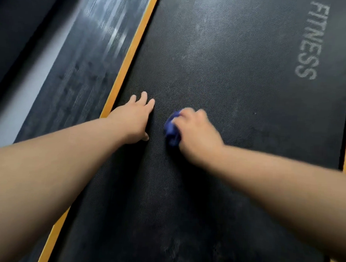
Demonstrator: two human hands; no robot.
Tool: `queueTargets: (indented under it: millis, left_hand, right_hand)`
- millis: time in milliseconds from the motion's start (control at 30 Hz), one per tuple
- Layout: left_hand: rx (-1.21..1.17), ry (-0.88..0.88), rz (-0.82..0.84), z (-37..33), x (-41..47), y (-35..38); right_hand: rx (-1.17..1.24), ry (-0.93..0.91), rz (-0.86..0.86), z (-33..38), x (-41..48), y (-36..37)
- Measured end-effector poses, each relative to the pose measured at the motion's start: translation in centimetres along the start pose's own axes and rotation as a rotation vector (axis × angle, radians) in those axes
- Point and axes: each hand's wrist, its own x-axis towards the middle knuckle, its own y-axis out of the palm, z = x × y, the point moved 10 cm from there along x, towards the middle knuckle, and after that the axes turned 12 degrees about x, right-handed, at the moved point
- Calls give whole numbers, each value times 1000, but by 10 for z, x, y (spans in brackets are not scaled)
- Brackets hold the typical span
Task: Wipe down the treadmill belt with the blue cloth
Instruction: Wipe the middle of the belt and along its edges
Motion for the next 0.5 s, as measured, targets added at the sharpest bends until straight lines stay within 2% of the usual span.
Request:
queueTargets:
  millis: [67,133,200,300,367,433,500]
  left_hand:
    - [9,-19,1,-1,2,1]
    - [11,-36,8,-3,4,1]
    - [17,-36,20,-5,4,2]
    - [-1,-25,37,-7,3,4]
    - [-8,-28,31,-4,2,3]
    - [-25,-25,36,-2,2,3]
    - [-30,-23,26,0,1,5]
  right_hand:
    - [46,-233,150,30,-27,27]
    - [23,-351,161,14,-20,22]
    - [-33,-272,68,-21,3,1]
    - [-91,151,-118,-99,27,-50]
    - [-46,347,-179,-116,23,-73]
    - [-7,311,-130,-87,12,-63]
    - [55,121,-27,-39,-9,-25]
